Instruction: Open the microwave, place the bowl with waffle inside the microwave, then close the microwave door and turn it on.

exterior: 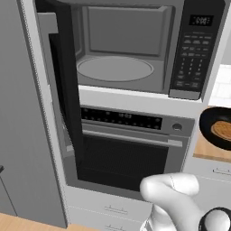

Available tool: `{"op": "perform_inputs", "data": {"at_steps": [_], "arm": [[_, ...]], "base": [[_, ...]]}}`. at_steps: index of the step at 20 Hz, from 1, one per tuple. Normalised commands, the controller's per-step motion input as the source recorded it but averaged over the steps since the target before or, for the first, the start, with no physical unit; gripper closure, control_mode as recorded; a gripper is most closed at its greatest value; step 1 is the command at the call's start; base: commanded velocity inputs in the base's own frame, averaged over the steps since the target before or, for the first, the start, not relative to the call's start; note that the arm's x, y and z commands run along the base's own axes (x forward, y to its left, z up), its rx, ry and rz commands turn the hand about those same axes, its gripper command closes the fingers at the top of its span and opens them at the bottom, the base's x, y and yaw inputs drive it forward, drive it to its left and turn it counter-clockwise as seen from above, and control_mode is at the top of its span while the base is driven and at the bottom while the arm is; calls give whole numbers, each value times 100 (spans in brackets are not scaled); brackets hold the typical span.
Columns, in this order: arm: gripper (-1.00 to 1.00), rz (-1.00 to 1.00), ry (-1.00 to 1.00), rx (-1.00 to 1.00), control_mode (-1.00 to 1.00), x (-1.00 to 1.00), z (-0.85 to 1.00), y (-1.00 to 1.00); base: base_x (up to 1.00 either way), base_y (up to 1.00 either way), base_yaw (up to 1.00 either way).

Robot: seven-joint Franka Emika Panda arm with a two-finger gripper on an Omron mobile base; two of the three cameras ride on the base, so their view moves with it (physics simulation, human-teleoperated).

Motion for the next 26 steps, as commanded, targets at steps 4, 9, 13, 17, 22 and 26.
{"op": "perform_inputs", "data": {"at_steps": [4, 9, 13, 17, 22, 26], "arm": [[100, 0, -13, 3, -100, -19, 57, 100], [100, 1, -18, 1, -100, -64, 34, 81], [100, 3, -12, 0, -100, -38, 42, 100], [100, 2, -11, 0, -100, -12, 52, 100], [100, 2, -5, -11, -100, 32, 39, 100], [100, 0, 22, -3, -100, 60, 50, 95]], "base": [[0, 0, 0], [0, 0, 0], [0, 0, 0], [0, 0, 0], [0, 0, 0], [0, 0, 0]]}}
